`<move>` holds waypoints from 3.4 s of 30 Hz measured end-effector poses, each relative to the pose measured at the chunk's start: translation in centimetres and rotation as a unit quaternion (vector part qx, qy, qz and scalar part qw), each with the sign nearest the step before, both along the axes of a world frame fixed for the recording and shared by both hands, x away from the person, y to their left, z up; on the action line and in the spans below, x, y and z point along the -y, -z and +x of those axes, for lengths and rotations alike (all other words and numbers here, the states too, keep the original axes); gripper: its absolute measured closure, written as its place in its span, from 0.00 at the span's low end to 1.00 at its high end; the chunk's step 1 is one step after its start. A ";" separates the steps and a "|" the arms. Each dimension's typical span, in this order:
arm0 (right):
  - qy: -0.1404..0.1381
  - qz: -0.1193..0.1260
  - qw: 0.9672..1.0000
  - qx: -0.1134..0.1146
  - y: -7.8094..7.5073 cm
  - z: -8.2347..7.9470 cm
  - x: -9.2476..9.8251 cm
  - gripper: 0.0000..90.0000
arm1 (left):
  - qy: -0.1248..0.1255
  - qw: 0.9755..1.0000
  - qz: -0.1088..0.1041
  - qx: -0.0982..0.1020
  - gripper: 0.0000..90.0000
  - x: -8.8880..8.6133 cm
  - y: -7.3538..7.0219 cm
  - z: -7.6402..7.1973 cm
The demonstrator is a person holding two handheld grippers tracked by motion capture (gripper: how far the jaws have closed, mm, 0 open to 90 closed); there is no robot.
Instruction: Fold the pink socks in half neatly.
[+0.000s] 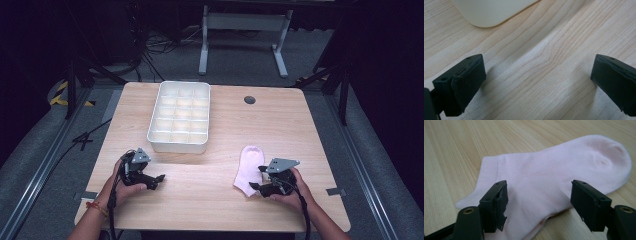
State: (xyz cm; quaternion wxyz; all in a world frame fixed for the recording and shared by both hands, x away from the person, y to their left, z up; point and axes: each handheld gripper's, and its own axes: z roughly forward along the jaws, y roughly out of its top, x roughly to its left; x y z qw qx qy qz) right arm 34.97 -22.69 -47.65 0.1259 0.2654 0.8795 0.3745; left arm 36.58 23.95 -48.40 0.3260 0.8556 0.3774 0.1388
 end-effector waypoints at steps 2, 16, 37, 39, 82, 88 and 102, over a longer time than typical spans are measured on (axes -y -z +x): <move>-0.001 0.005 1.000 -0.004 0.3 0.1 -0.1 0.31 | 0.000 1.000 0.000 0.000 0.00 0.0 0.0 0.0; -0.032 0.011 0.999 -0.009 0.5 1.0 -2.5 0.27 | 0.014 1.000 0.006 -0.004 0.05 0.4 -0.3 -0.4; -0.067 -0.008 0.998 0.000 0.0 0.8 -7.1 0.31 | 0.134 0.989 -0.046 0.037 0.32 7.1 -4.2 -1.9; -0.066 0.003 0.998 0.009 -0.5 0.8 -6.6 0.34 | 0.147 0.987 -0.055 0.040 0.34 8.0 -4.5 -2.0; 0.026 0.017 0.999 -0.038 0.0 9.7 -5.7 0.72 | 0.280 0.960 0.017 0.021 0.57 17.4 -1.1 -2.5; 0.020 0.025 0.998 -0.049 0.0 9.5 -5.9 0.86 | 0.278 0.960 0.018 0.019 0.57 17.3 -1.1 -2.5; 0.007 0.040 0.998 -0.044 -0.6 9.3 -5.8 0.93 | 0.271 0.962 0.013 0.016 0.58 17.4 -1.1 -2.5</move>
